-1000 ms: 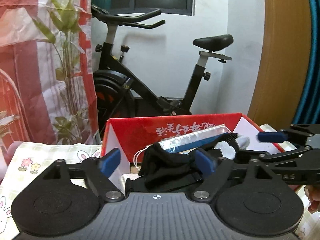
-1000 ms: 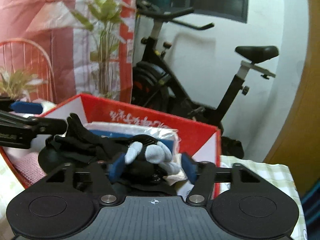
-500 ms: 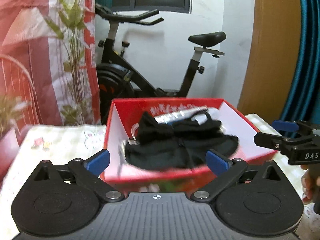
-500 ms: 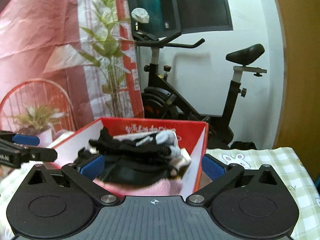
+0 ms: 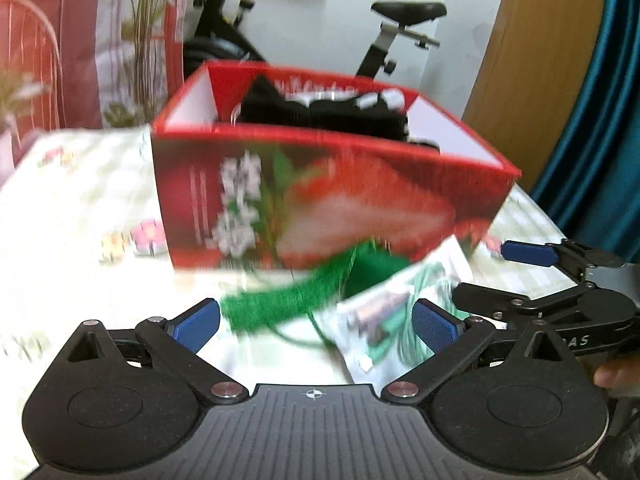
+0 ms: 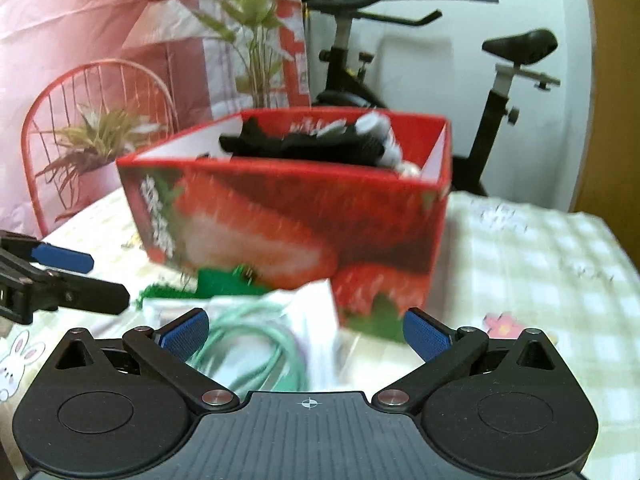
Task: Organize soft objects
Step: 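Move both tools to the clear bag of mint-green cables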
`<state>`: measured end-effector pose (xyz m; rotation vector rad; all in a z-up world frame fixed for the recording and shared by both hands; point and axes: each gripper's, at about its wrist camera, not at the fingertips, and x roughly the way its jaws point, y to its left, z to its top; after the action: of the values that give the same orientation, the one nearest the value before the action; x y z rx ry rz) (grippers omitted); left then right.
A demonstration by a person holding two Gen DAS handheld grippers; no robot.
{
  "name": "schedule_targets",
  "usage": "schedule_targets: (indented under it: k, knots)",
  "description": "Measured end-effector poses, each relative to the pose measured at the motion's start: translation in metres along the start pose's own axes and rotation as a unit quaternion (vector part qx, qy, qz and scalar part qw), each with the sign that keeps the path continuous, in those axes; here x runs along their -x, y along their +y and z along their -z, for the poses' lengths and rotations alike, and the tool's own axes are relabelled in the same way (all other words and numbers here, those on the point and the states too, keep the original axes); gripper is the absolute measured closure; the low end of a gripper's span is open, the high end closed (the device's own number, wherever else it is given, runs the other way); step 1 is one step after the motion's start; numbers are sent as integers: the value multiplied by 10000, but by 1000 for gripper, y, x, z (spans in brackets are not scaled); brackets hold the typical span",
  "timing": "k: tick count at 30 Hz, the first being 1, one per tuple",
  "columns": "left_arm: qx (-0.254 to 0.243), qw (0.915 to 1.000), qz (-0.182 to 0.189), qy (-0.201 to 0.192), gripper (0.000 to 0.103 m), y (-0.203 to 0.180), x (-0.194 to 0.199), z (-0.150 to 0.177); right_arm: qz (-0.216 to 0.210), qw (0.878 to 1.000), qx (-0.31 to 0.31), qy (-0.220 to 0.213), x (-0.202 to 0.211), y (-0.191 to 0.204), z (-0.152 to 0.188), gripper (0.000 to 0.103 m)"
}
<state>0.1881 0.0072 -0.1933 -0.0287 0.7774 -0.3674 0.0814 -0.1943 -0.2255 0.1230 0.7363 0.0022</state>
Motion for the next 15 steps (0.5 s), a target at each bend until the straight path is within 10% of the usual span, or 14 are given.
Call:
schedule_targets:
  k: [8,15]
  knots:
    - [136,9997,170,147,5,4,-15,23,24,9995,-255,188,-18,7,31,0]
    - [381,9972,604,202,47,6,-29,38,-211,9978,-551,314,-23,-3,34,0]
